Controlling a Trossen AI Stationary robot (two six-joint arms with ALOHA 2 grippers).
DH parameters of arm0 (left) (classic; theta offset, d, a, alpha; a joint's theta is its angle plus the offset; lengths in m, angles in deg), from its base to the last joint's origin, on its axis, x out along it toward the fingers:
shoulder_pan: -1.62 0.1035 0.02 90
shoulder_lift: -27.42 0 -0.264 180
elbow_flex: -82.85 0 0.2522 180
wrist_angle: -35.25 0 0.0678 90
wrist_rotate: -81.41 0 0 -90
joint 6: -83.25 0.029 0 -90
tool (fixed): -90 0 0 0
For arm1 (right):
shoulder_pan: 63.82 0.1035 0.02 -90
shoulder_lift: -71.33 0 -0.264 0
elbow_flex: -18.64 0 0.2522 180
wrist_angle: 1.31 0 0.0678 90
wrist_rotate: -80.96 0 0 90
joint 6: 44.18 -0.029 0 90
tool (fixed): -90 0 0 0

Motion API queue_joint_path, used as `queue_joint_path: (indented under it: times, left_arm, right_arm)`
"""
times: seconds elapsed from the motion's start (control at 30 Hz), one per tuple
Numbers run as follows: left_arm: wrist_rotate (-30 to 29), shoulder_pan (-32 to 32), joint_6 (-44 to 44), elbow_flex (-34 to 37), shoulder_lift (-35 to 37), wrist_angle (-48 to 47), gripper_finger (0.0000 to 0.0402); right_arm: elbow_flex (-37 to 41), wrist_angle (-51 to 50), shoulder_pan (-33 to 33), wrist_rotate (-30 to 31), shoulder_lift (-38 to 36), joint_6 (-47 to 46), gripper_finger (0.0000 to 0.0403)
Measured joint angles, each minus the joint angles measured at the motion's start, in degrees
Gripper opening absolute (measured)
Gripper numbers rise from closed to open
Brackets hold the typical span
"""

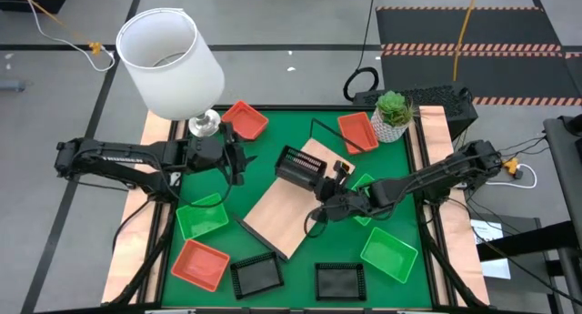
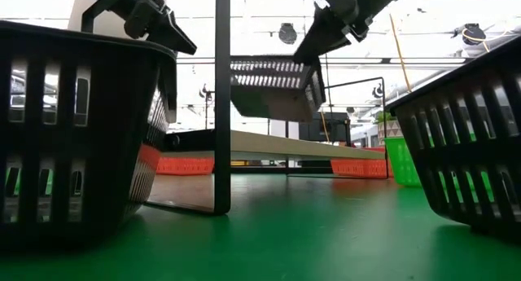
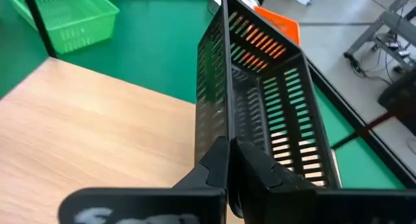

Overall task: Stack baskets on shelf by color
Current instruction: Put the top black bin on the shelf

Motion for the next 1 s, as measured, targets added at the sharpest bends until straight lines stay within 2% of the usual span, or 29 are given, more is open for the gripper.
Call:
queue_joint_path:
  times: [0.13,0.53,1.0]
  left_arm:
    - [-0.01,0.0,-0.19,0.0,0.0,-0.44,0.0223]
    - [-0.03,0.0,0.29,0.0,0.0,-0.35,0.0223]
    - [-0.05,0.26,0.9,0.0,0.0,0.09,0.0223]
  right_arm:
    - [0.01,-4.29,0.0,2.2,0.02,-2.78,0.0006]
    - [0.0,-9.85,0.0,2.27,0.22,-7.67,0.0006]
    - [3.73,-10.69,-0.33,2.44,1.01,-8.64,0.0006]
